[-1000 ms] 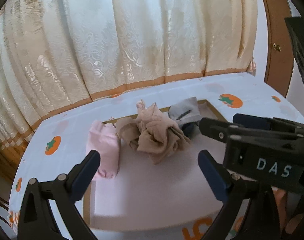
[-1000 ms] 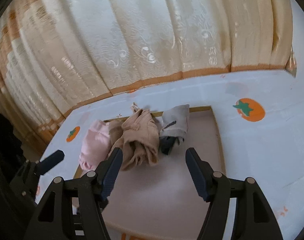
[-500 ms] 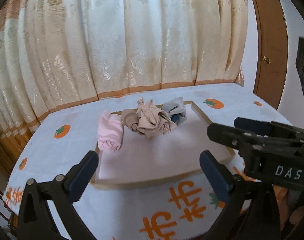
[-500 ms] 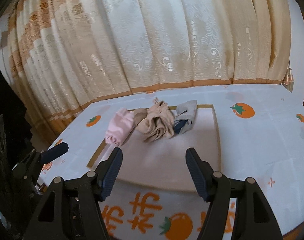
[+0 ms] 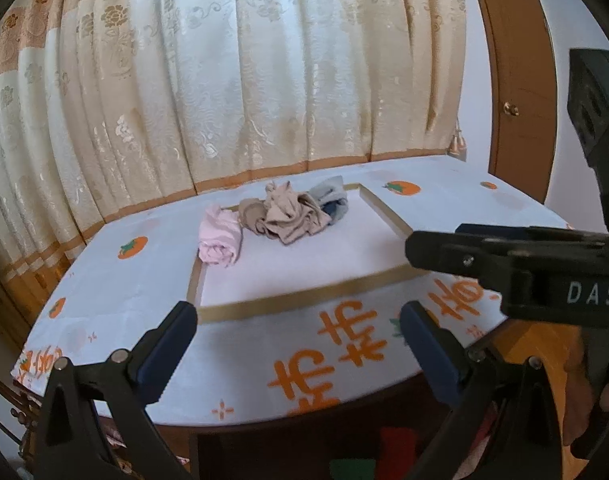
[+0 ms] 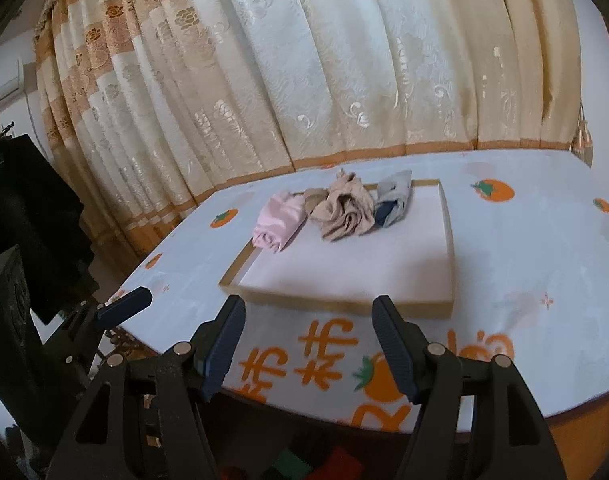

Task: Take underwear out of drawer
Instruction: 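Withdraw both open tools up and away from the tray, then move both tools down into the open drawer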

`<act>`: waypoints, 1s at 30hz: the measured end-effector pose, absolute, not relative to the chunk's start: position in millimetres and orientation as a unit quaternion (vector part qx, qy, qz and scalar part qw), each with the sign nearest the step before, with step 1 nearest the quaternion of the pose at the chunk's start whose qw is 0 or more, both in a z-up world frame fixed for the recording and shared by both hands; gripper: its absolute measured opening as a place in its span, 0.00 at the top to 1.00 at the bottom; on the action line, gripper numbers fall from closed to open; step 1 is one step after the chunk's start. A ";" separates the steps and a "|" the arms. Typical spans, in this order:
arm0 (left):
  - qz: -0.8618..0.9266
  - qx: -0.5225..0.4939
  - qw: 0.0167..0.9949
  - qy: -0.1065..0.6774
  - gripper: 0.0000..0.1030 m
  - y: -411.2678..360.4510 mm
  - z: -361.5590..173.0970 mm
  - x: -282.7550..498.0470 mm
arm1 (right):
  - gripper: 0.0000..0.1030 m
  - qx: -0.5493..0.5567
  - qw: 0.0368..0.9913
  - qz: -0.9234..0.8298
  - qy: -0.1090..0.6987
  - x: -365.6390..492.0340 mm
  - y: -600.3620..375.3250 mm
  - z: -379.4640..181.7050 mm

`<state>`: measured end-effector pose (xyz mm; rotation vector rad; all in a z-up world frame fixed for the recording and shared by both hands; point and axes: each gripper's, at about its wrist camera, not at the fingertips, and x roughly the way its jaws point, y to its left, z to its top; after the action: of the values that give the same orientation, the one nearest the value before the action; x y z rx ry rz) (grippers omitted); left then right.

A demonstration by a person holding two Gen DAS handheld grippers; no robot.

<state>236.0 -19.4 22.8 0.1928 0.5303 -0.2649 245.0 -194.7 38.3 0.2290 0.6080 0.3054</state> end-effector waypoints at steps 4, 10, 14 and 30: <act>-0.128 0.099 0.950 0.267 0.00 -18.7 14.8 223.3 | 0.34 0.124 0.929 0.162 0.309 232.8 -195.4 29.8; -0.127 0.110 0.947 0.272 0.00 -16.8 1.9 206.0 | 0.34 0.126 0.927 0.162 0.314 212.1 -199.6 19.7; -0.117 0.125 0.944 0.283 0.00 -14.8 -11.3 198.8 | 0.34 0.123 0.928 0.151 0.318 195.0 -207.5 9.2; -0.128 0.155 0.910 0.362 0.00 -21.8 -75.4 177.4 | 0.34 0.140 0.916 0.134 0.352 161.9 -220.0 -54.5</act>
<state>177.4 -21.8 -75.4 0.3188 0.7461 -0.2638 161.9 -220.0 -54.5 0.2877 0.7238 0.2755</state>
